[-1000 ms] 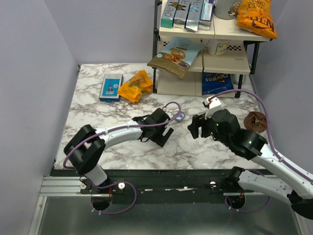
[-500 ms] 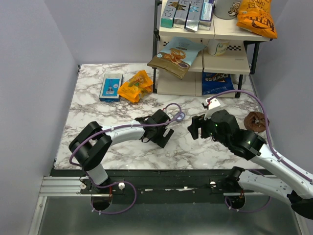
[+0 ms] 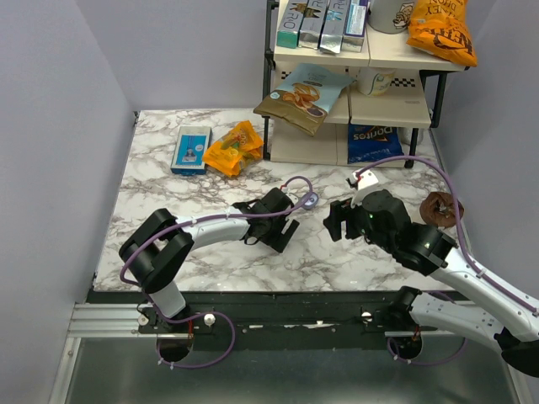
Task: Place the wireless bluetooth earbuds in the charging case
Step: Pick up the charging case at the center of the board.
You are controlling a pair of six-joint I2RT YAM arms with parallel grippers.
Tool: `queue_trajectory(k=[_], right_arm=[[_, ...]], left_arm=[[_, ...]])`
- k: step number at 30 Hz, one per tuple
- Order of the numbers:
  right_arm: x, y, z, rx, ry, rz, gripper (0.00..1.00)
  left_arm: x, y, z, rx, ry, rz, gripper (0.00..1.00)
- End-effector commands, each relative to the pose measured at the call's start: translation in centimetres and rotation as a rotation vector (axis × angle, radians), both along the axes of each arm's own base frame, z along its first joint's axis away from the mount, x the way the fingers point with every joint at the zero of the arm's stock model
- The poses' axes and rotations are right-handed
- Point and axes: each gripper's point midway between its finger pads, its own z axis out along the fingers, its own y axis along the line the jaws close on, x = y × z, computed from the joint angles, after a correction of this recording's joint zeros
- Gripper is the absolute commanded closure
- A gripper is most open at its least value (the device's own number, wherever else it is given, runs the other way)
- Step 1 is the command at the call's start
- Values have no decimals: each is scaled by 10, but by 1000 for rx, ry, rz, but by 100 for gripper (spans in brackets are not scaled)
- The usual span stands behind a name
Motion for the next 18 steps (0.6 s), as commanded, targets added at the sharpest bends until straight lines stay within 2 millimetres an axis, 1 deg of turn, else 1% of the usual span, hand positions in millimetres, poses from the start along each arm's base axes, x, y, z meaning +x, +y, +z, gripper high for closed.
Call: queue_trajectory(k=[1, 5, 13, 18], right_arm=[[-1, -2, -3, -5, -3, -4, 21], [-2, -2, -5, -5, 0, -4, 21], [-2, -3, -8, -6, 5, -6, 21], [-2, -4, -10, -6, 7, -12, 20]], left_arm=[[-10, 6, -10, 25, 37, -9, 6], [-11, 8, -7, 31, 33, -9, 4], [-16, 19, -8, 63, 36, -2, 5], [-16, 24, -6, 96, 19, -2, 5]])
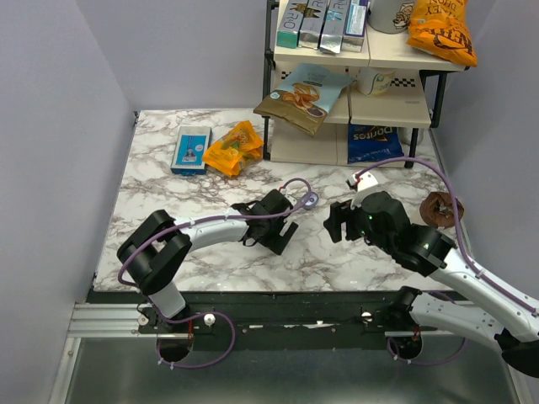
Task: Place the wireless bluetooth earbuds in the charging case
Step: Pick up the charging case at the center of the board.
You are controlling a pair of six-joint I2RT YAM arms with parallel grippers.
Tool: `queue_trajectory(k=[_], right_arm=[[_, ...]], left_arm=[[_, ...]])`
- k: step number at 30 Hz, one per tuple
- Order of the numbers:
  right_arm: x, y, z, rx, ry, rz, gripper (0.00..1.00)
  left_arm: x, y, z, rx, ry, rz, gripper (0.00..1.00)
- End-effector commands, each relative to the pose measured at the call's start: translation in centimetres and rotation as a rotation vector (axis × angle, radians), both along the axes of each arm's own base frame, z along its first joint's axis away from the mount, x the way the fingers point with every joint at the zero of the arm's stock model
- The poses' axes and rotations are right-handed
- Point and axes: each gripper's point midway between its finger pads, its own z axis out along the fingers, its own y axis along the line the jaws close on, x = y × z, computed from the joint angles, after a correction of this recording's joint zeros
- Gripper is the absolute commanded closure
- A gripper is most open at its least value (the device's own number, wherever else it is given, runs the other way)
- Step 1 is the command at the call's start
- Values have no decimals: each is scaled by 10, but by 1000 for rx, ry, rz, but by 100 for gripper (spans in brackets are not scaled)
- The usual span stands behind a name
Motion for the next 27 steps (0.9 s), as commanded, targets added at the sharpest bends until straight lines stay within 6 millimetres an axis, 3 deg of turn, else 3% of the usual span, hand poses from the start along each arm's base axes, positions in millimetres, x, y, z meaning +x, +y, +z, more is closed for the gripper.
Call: queue_trajectory(k=[1, 12, 20, 27], right_arm=[[-1, -2, -5, -1, 1, -10, 21], [-2, -5, -3, 1, -9, -17, 21], [-1, -5, -2, 1, -11, -16, 21], [-2, -4, -4, -5, -5, -11, 21]], left_arm=[[-12, 17, -4, 78, 15, -5, 5], [-13, 6, -10, 115, 3, -40, 9], [-9, 4, -7, 123, -22, -77, 6], [-11, 5, -12, 129, -9, -86, 13]])
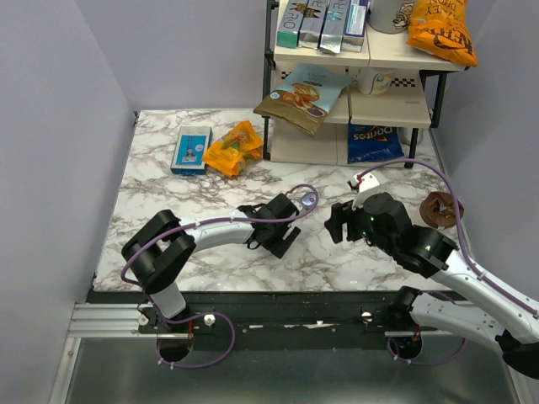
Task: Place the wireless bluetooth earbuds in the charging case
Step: Pick up the charging case at the center of the board.
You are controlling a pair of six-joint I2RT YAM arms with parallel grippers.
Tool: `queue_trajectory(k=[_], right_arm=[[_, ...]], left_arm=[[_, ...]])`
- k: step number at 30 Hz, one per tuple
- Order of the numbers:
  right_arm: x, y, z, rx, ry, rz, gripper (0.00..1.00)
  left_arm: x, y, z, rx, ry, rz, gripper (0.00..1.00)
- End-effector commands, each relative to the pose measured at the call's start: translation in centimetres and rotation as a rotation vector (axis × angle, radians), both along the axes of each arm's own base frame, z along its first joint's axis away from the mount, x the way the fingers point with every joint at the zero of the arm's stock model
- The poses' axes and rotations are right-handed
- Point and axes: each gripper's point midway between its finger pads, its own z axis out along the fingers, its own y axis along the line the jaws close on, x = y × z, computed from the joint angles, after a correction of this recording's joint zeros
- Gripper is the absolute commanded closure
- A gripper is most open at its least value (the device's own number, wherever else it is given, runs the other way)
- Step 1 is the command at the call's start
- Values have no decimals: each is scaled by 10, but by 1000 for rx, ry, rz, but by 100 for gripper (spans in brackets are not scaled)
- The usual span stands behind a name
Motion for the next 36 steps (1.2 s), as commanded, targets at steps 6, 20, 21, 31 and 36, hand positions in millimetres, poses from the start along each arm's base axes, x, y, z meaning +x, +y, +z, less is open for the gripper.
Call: queue_trajectory(k=[6, 20, 21, 31, 36], right_arm=[[0, -3, -3, -8, -2, -16, 21], [-4, -1, 35, 103, -44, -15, 21], [-4, -2, 38, 115, -50, -26, 21], [-13, 26, 45, 237, 30, 41, 19], [-33, 57, 54, 269, 102, 242, 10]], left_arm=[[-7, 5, -12, 44, 30, -38, 30], [15, -19, 63, -225, -198, -12, 76], [17, -20, 68, -254, -225, -5, 80], [4, -17, 156, -840, -613, 10, 100], [-26, -12, 185, -1025, -791, -151, 100]])
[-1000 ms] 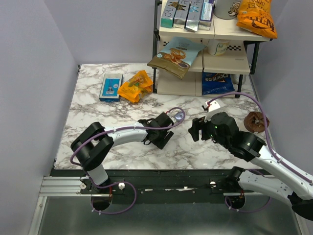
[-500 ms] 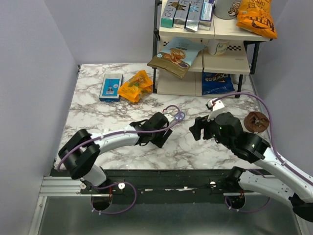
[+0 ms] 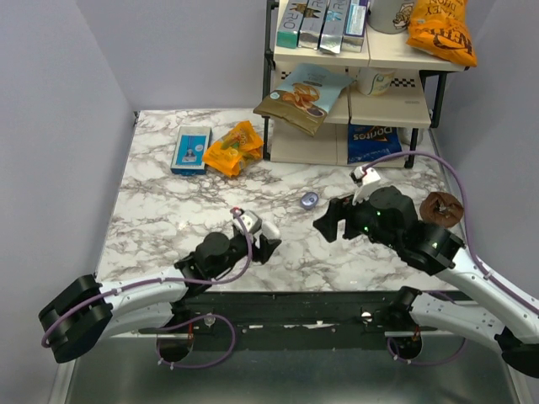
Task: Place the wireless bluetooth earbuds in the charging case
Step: Pick up the charging case at the center of the board, then open the charging case.
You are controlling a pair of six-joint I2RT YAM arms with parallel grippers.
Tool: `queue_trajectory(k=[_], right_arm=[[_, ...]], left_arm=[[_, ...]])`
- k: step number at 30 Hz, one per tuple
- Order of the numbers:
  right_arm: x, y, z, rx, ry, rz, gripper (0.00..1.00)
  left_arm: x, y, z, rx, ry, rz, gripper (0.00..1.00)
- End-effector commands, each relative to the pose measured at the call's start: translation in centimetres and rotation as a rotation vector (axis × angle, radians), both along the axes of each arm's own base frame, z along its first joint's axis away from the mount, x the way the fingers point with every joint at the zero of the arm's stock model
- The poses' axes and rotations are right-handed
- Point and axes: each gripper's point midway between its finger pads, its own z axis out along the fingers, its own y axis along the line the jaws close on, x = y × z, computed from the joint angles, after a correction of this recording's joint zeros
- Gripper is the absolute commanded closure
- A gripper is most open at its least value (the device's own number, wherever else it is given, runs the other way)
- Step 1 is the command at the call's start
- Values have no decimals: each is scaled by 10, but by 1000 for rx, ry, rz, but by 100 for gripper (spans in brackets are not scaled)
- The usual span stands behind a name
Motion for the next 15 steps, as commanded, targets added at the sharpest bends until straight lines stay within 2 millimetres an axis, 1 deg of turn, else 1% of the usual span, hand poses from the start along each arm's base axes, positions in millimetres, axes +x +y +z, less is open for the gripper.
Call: queue_trajectory(k=[1, 2, 3, 5, 6, 8, 9, 10, 11, 12, 13, 15], right_arm=[[-21, 34, 20, 83, 39, 204, 8], [-20, 37, 17, 68, 37, 224, 6], [-20, 40, 16, 67, 37, 236, 0], [-22, 47, 14, 56, 35, 284, 0], [-24, 53, 7, 44, 66, 318, 0], [-24, 60, 1, 28, 88, 345, 0], [-22, 63, -8, 8, 114, 352, 0], [-21, 64, -10, 1, 123, 352, 0], [-21, 66, -11, 0, 122, 356, 0], [-19, 69, -8, 12, 108, 361, 0], [-18, 70, -7, 16, 106, 359, 0], [-15, 73, -4, 23, 94, 362, 0]], left_arm=[[-19, -12, 63, -223, -289, -125, 100], [-25, -17, 63, -219, -295, -161, 100], [-28, -20, 62, -210, -302, -176, 100], [-30, -24, 63, -186, -338, -196, 100], [-35, -28, 64, -183, -348, -213, 100], [-36, -31, 67, -170, -379, -214, 100], [-39, -33, 66, -165, -384, -226, 100], [-40, -36, 69, -167, -391, -232, 100], [-42, -38, 68, -165, -388, -238, 100], [-42, -39, 68, -142, -417, -244, 100], [-46, -42, 68, -133, -421, -261, 100], [-48, -44, 68, -121, -435, -270, 100]])
